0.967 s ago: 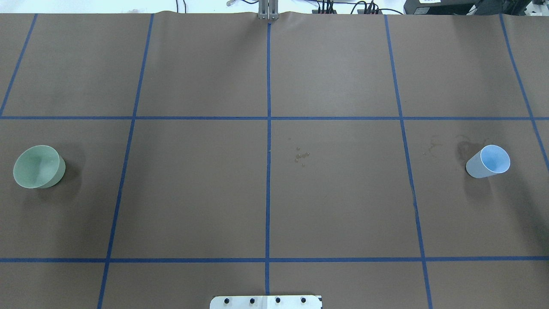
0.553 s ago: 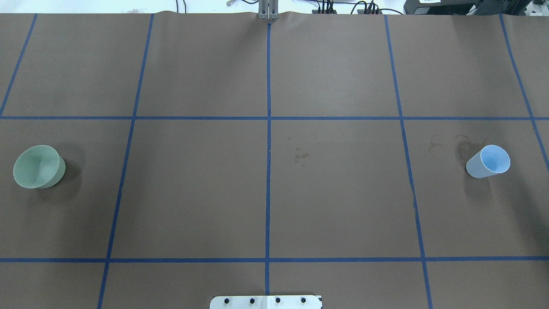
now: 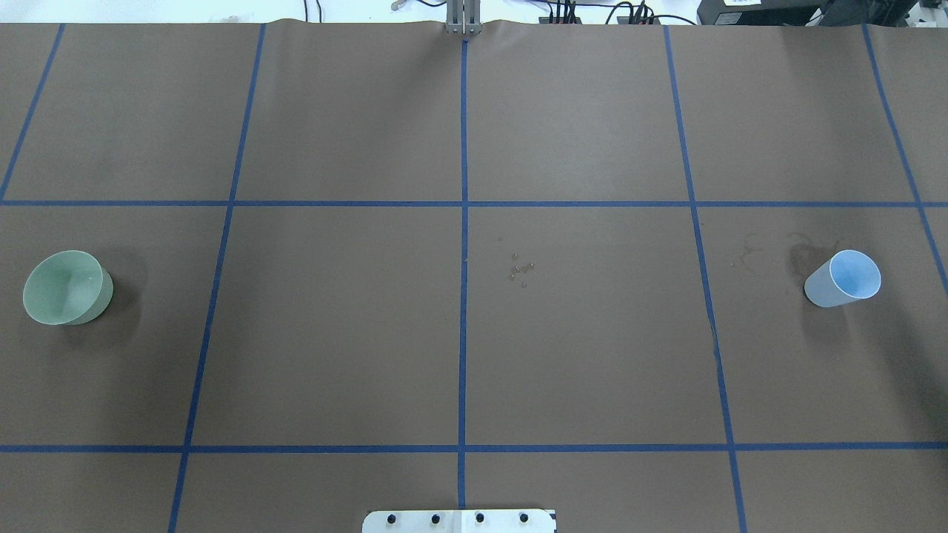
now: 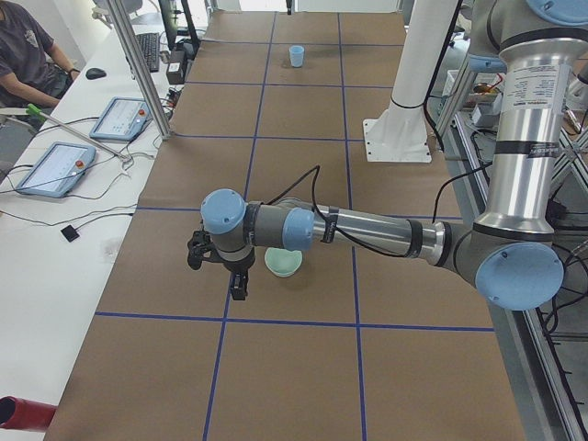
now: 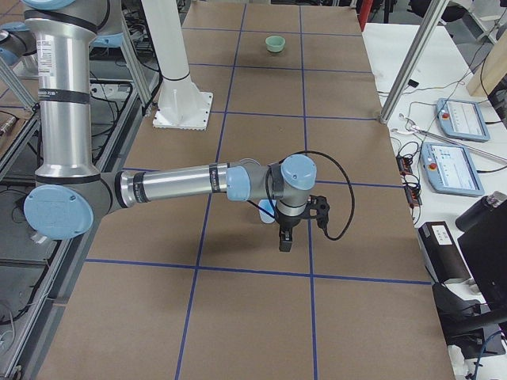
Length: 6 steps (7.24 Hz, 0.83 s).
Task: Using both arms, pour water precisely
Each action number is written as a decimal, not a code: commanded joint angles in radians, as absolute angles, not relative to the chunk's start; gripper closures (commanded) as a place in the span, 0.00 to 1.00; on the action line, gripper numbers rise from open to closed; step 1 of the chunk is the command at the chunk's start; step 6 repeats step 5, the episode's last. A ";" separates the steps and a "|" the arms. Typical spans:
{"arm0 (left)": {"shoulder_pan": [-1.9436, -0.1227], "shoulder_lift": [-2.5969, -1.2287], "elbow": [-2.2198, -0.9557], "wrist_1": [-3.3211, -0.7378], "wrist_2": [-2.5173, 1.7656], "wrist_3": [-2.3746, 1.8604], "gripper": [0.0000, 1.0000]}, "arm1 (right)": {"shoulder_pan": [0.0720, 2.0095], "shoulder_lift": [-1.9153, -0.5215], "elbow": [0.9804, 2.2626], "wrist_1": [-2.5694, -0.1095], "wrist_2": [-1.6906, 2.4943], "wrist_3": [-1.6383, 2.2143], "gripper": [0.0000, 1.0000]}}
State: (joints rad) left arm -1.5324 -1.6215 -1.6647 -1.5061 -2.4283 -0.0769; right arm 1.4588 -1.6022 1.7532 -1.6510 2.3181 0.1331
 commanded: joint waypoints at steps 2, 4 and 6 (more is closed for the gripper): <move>-1.532 -1.623 -1.667 -1.506 -2.427 -0.071 0.00 | 1.459 -1.611 1.755 -1.651 2.316 0.133 0.01; -1.532 -1.623 -1.667 -1.506 -2.425 -0.074 0.00 | 1.459 -1.612 1.756 -1.651 2.316 0.133 0.01; -1.532 -1.621 -1.666 -1.506 -2.425 -0.075 0.00 | 1.459 -1.612 1.756 -1.651 2.316 0.133 0.01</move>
